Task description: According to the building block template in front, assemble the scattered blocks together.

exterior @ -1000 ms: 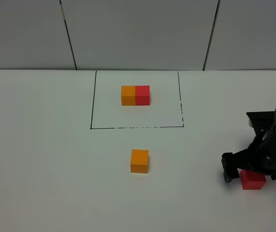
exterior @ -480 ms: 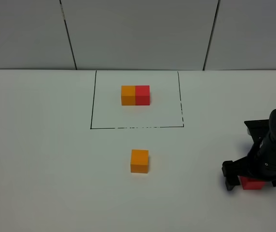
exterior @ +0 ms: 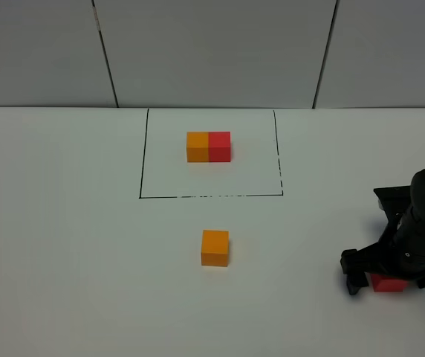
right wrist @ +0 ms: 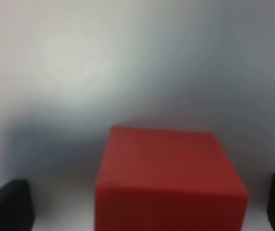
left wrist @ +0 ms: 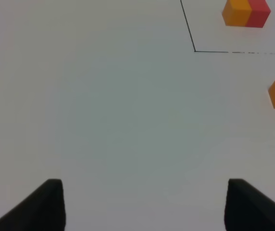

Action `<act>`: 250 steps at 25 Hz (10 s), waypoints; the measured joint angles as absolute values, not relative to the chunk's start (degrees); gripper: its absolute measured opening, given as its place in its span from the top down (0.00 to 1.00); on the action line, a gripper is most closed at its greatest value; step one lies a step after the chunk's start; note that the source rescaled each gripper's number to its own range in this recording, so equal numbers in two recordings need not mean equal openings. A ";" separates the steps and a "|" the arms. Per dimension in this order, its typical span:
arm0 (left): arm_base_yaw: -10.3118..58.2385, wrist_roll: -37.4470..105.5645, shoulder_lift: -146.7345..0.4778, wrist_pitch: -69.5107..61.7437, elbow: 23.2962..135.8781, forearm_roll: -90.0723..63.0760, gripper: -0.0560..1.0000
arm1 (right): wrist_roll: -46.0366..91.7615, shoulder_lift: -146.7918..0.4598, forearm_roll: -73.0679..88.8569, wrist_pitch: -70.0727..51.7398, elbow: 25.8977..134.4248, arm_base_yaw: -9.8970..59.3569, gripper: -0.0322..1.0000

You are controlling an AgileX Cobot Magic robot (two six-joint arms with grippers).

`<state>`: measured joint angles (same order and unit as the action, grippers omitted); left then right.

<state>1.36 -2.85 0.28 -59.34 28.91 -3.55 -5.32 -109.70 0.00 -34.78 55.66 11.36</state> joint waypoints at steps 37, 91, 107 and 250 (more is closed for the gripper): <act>1.36 -2.85 0.28 -59.34 28.91 -3.55 0.45 | 40.26 -103.93 -0.92 -50.03 65.05 18.03 0.96; 1.36 -2.85 0.28 -59.34 28.91 -3.55 0.45 | 47.60 -128.67 -0.37 -53.55 91.52 35.45 0.96; 1.36 -2.85 0.28 -59.34 28.91 -3.55 0.45 | 47.09 -128.67 -0.74 -53.27 91.52 35.82 0.96; 1.36 -2.85 0.28 -59.32 28.91 -3.55 0.45 | 8.05 -3.22 3.63 -62.75 29.78 -6.33 0.24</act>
<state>1.36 -2.85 0.28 -59.32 28.91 -3.55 8.05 -3.22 3.63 -62.75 29.78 -6.33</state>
